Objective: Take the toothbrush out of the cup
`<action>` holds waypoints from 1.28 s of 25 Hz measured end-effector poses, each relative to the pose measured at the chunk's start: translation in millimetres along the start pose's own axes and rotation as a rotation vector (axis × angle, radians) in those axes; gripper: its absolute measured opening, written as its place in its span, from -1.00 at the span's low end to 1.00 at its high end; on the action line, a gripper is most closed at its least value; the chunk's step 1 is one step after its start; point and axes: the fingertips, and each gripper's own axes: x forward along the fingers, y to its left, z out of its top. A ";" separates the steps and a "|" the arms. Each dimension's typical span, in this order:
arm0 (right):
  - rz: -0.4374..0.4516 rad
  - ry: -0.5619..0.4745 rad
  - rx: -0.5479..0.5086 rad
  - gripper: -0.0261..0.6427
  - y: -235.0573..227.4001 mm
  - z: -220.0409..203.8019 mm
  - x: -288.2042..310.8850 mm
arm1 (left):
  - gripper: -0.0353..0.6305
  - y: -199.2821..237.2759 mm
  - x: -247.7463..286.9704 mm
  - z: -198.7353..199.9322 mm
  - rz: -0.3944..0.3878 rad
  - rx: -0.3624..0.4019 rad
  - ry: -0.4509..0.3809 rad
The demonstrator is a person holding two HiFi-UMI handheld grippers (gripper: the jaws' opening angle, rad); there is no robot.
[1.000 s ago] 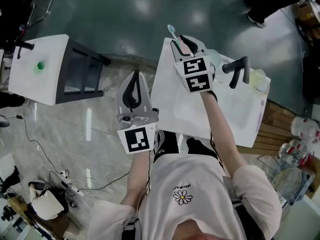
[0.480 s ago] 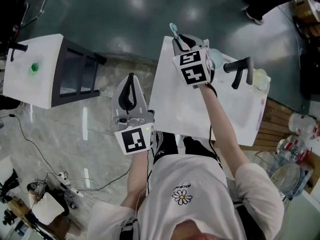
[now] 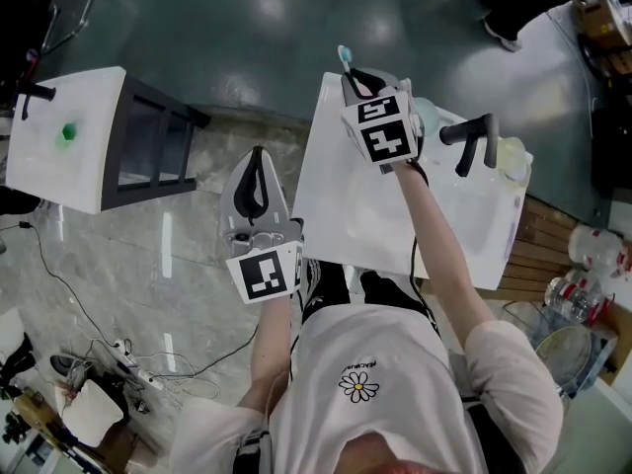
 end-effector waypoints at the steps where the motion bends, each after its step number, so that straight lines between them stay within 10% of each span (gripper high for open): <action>1: -0.002 -0.012 0.004 -0.82 -0.8 2.4 -3.1 | -0.87 -0.4 0.4 1.4 0.001 0.000 -0.003; 18: -0.169 -0.721 0.001 -0.82 -38.8 142.8 -263.6 | -0.87 -58.8 8.6 144.2 -0.108 0.112 -0.262; 32: -0.400 -0.994 0.089 -0.82 -83.0 71.6 -448.0 | -0.87 -172.5 -25.1 214.9 -0.282 0.157 -0.430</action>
